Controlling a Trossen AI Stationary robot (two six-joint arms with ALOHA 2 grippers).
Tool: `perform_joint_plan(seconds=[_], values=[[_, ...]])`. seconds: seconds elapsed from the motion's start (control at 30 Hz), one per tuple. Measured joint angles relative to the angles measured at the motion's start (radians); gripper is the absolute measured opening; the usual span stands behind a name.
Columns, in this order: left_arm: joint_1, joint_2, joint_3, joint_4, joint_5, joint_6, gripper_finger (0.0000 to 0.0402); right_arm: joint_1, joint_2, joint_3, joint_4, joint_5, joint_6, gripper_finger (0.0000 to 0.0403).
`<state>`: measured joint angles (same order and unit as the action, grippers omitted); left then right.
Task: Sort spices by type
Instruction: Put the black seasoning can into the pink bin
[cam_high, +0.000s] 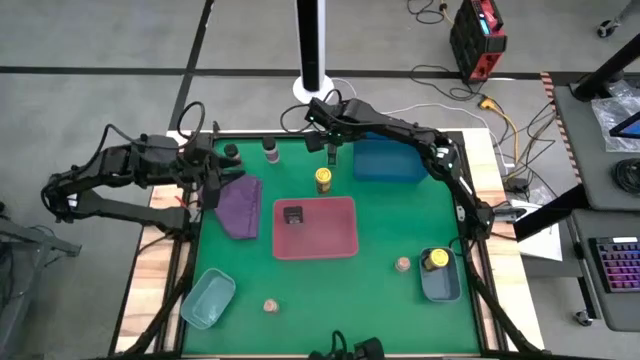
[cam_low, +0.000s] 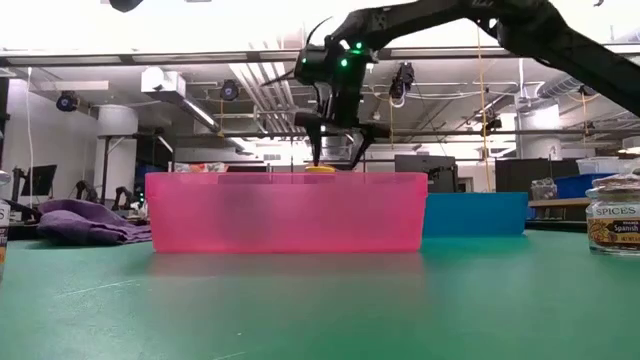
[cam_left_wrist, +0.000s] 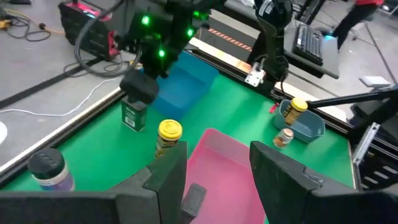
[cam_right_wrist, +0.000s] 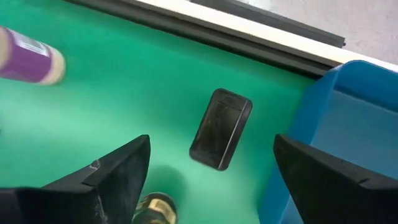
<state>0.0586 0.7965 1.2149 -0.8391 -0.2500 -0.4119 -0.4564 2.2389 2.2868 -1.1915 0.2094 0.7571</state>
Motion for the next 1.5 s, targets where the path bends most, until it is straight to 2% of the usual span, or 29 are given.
perform_joint_plan(seconds=[0.3, 0.63, 0.8, 1.13, 1.5], values=[[0.000, 0.008, 0.000, 0.000, -0.100, 0.016, 0.0161, -0.014, 0.067, 0.000, 0.006, 0.000, -0.039, 0.0300], [0.000, 0.024, 0.000, 0.000, -0.110, 0.015, 0.0161, -0.023, 0.096, -0.001, 0.015, -0.018, -0.053, 0.0293], [0.000, 0.038, 0.000, 0.000, -0.110, 0.012, 0.0161, -0.031, 0.096, -0.008, 0.024, -0.033, -0.063, 0.0252], [0.000, 0.067, 0.000, 0.001, -0.111, 0.009, 0.0161, -0.035, 0.096, -0.010, 0.028, -0.033, -0.088, 0.0123], [0.000, 0.072, 0.000, 0.001, -0.111, 0.005, 0.0161, -0.036, 0.095, -0.006, 0.028, -0.056, -0.123, 0.0119]])
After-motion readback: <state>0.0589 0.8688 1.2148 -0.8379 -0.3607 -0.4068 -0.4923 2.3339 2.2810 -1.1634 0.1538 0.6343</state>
